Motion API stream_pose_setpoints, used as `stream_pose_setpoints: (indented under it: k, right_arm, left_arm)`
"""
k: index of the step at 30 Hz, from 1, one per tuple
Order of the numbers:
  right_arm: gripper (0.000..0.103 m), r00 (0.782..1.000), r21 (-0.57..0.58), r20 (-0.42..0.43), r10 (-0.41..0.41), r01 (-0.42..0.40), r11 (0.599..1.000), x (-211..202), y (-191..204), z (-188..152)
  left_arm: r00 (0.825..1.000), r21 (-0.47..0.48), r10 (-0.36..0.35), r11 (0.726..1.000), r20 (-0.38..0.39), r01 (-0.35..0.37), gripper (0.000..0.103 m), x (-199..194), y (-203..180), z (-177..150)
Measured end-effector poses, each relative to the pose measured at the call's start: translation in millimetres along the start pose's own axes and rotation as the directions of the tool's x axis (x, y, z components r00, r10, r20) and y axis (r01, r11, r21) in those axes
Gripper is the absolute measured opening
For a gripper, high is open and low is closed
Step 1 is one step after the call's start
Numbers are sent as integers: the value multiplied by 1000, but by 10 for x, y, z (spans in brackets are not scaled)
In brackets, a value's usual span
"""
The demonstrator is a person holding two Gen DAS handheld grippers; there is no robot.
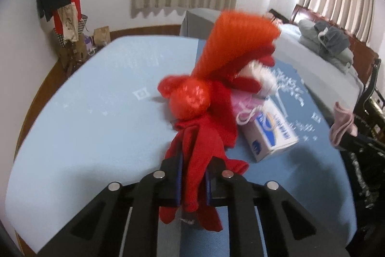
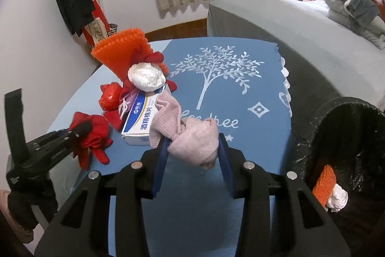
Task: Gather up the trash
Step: 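Grasp the red plastic bag with the left tool while the right tool holds the pink cloth, then carry the red bag and pink cloth to the bin and open both tools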
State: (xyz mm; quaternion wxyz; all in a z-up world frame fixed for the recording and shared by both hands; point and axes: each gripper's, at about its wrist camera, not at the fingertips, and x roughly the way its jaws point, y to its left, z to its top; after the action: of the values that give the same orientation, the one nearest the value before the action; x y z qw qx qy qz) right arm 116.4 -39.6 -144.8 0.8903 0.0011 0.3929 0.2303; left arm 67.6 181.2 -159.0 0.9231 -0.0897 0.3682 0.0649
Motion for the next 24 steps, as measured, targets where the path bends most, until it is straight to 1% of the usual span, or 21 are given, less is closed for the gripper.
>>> stream_pose_setpoints:
  k: [3, 9, 17, 24]
  right_arm:
    - [39, 1000, 4, 18, 2, -2, 1000, -82, -6, 26]
    - [39, 998, 4, 57, 3, -4, 1000, -276, -14, 71]
    - [39, 993, 25, 117, -19, 17, 1000, -607, -140, 106]
    - [39, 986, 63, 153, -66, 57, 996, -881, -347, 53]
  left_arm:
    - [999, 14, -8, 1000, 44, 8, 14, -196, -54, 61]
    - [995, 54, -42, 998, 90, 37, 14, -424, -300, 184]
    - [984, 105, -129, 988, 119, 117, 14, -535, -682, 303]
    - [970, 158, -207, 970, 130, 185, 14, -578, -1087, 359]
